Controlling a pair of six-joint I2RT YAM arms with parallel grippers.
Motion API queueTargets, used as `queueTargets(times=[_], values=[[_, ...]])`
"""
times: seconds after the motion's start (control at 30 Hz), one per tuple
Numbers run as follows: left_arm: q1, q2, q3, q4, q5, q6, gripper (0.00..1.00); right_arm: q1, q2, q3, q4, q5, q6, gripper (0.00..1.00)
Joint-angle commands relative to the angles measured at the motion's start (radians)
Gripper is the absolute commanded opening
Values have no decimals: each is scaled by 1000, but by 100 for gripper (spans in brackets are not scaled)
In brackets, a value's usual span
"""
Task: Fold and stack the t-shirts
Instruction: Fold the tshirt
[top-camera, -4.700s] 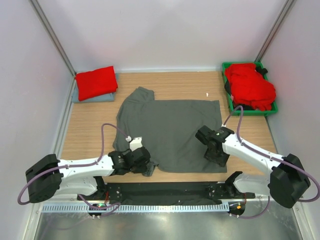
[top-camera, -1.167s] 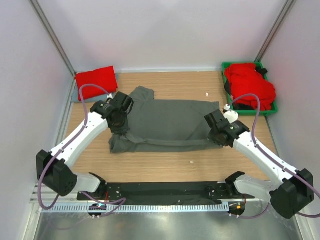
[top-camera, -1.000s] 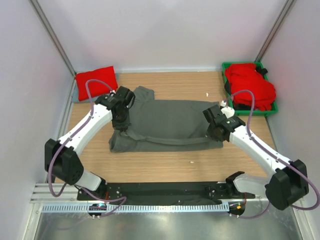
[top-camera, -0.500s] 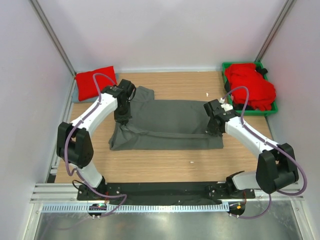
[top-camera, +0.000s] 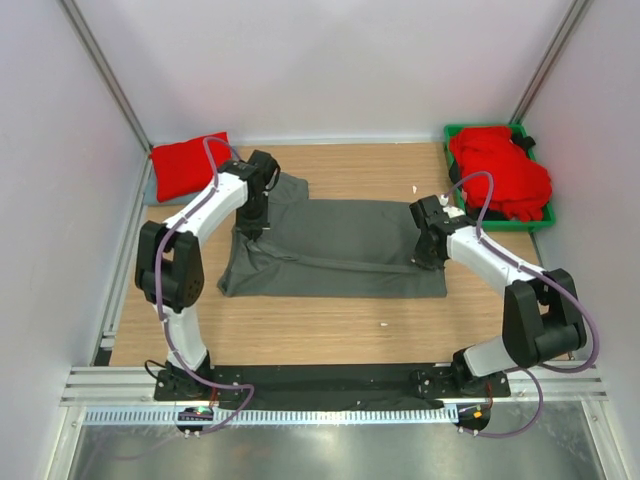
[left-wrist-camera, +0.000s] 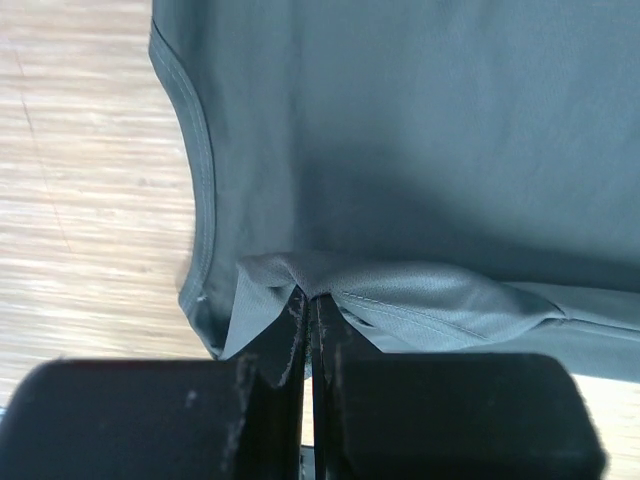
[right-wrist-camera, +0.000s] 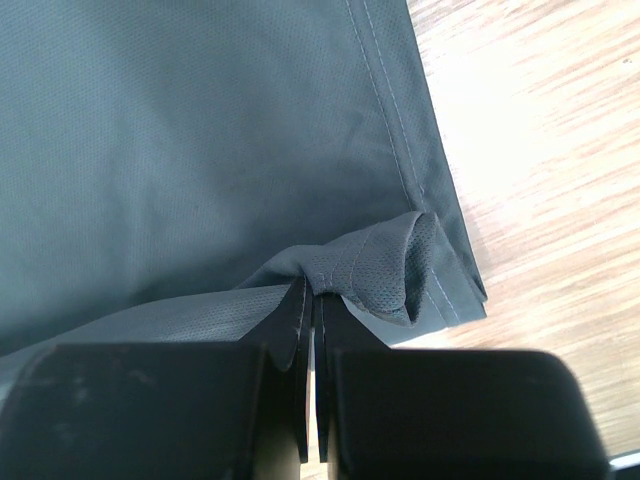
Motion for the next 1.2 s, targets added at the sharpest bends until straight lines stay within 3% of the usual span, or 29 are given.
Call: queueTargets(times=[0.0,0.2,0.3,0.33,0.4,0.43,0.47,0.5,0.57,0.63,0.7,0.8,0.9,1.0,1.17], values=[[8,15,55,-9,-38,41,0,-13,19,25,45,-3,-29,1],[17,105,149,-46,-82,45,0,-35,84,28,82,-15,-35,2],[19,178,241,-94,-108,54,3,-50,121,51,92,-23,-44,17],[22,196,305,-109,-128,56,5,-55,131,64,89,-20,-47,35],[30,257,383,-163,-139,60,17,-78,157,121,68,-2,-63,61],[31,277,472,-211,-156,60,28,-87,165,149,59,4,-69,82],[33,293,517,-233,-162,59,46,-93,171,178,25,30,-75,89],[33,306,560,-255,-170,56,55,-104,177,210,5,41,-81,95],[31,279,647,-296,-173,42,70,-110,171,303,-61,76,-98,100],[30,235,649,-302,-178,27,77,-111,130,367,-108,89,-104,100],[30,126,600,-289,-185,16,80,-113,79,367,-122,83,-104,100],[28,-76,383,-214,-165,-16,81,-113,-28,287,-124,49,-100,100],[30,-240,-7,-74,-59,-83,81,-113,-141,145,-89,-50,-81,100],[30,-428,-285,96,34,-185,81,-113,-232,-16,-8,-179,-51,100],[31,-614,-558,241,57,-323,83,-117,-290,-184,85,-261,-34,100]])
